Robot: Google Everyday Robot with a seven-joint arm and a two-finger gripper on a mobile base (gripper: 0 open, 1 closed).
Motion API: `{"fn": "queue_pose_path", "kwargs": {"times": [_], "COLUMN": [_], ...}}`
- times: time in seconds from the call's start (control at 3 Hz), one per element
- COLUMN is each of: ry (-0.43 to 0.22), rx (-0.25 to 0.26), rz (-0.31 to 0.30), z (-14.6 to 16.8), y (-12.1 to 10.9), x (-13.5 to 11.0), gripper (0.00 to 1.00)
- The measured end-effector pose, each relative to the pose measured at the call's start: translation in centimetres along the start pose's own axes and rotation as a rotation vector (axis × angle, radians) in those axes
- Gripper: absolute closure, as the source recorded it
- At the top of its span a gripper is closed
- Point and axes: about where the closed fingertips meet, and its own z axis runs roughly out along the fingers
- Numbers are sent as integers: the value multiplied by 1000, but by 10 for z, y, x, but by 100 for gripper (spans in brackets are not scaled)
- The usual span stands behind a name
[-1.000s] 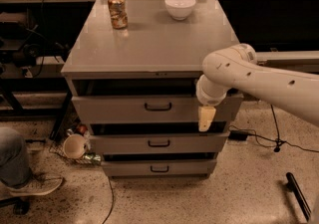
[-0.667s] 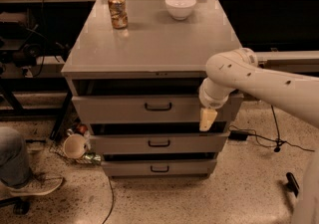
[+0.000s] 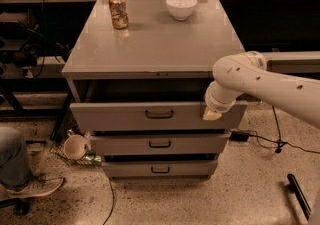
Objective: Open top drawer
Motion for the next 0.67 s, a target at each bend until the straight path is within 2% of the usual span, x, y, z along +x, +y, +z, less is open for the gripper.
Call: {"fn": "queue_pose_path", "kwargs": {"times": [0.33, 0.67], "ry": [0, 0], "rx": [0, 0], "rz": [0, 0], "z": [-3, -3], "y": [-1, -1], "x": [0, 0], "gripper": [95, 100]}}
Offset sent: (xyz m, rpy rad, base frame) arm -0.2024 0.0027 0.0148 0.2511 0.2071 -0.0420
